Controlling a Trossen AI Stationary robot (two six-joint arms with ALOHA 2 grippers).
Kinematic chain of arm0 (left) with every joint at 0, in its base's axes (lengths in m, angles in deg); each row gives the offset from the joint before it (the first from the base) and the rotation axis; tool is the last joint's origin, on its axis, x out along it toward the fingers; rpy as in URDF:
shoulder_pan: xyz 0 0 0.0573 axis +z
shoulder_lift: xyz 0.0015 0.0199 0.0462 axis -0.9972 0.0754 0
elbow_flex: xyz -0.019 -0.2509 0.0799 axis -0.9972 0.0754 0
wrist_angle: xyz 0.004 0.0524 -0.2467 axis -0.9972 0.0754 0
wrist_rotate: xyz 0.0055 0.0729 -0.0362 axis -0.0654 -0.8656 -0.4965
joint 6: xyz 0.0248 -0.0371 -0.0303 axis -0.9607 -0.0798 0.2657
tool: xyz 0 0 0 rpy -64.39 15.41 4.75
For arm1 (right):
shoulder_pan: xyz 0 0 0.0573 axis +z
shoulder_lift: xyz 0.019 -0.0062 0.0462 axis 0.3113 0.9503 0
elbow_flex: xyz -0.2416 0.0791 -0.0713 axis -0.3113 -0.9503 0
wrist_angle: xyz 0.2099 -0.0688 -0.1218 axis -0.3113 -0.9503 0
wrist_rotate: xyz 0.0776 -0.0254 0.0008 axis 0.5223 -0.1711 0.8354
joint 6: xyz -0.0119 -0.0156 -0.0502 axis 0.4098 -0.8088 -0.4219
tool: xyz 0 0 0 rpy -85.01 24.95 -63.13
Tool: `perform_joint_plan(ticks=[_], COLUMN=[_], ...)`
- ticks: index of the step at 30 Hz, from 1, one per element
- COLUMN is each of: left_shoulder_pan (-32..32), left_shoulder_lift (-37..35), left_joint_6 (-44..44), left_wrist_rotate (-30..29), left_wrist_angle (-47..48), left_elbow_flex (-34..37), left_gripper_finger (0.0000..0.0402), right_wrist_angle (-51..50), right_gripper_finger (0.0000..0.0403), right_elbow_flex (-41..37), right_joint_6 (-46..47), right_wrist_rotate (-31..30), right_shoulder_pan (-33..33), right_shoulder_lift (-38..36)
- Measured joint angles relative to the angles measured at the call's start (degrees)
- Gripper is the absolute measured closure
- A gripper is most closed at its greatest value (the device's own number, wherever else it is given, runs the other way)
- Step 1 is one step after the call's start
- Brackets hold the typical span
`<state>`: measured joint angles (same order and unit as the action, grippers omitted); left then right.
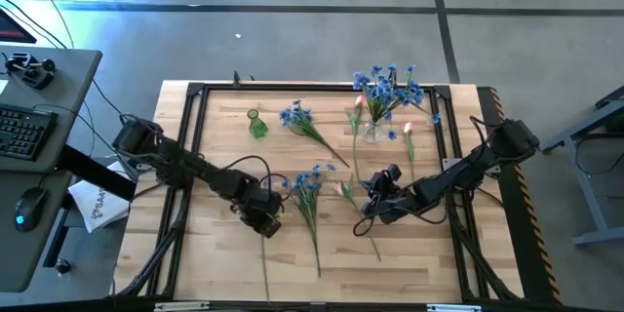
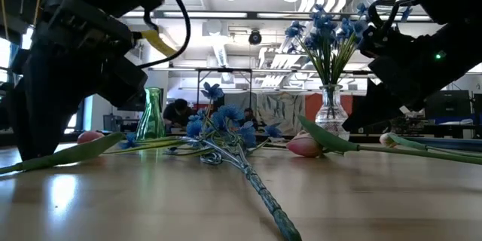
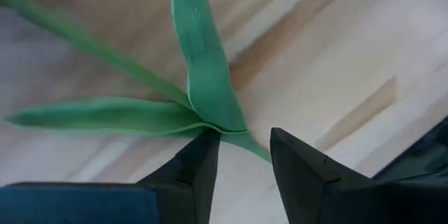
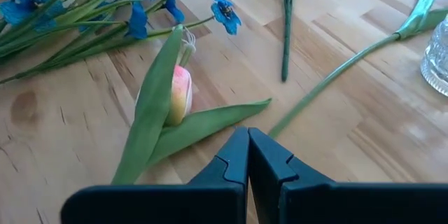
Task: Sort flowers into vase by color
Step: Put the bottom left pink tulip into the green vase
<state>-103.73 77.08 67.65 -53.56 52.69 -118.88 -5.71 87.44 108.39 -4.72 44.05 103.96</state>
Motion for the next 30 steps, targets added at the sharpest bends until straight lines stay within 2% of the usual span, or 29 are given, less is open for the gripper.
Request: perform_joint_plan(ticks=[4, 12, 20, 25, 30], left_shoulder_pan=[1.0, 2.8, 4.3, 4.1, 4.0], left_shoulder_lift=[-0.1, -1.3, -10.5, -13.3, -10.1], left_joint_6=[-6.3, -10.3, -11.9, -9.3, -7.9], left_wrist_rotate=[-1.3, -6.1, -15.7, -16.6, -16.5], left_wrist_angle=[1.4, 10.7, 21.7, 23.5, 21.2], left_elbow_flex=[0.0, -0.1, 0.2, 0.2, 0.2], left_gripper_finger=[0.0296, 0.0309, 0.0310, 0.0294, 0.0260], right_wrist_angle=[0.0, -0.1, -0.2, -0.4, -0.5], right_gripper_finger=[0.0402, 0.0402, 0.0402, 0.0402, 0.0402], right_elbow_flex=[0.0, 0.0, 0.0, 0.0, 0.0], right_joint_6=[0.0, 0.0, 0.0, 0.2, 0.2], right_wrist_rotate=[0.0, 0.1, 0.2, 0.2, 0.2], right_shoulder_pan=[0.0, 0.0, 0.0, 0.0, 0.0], right_shoulder_lift=[0.0, 0.0, 0.0, 0.0, 0.0])
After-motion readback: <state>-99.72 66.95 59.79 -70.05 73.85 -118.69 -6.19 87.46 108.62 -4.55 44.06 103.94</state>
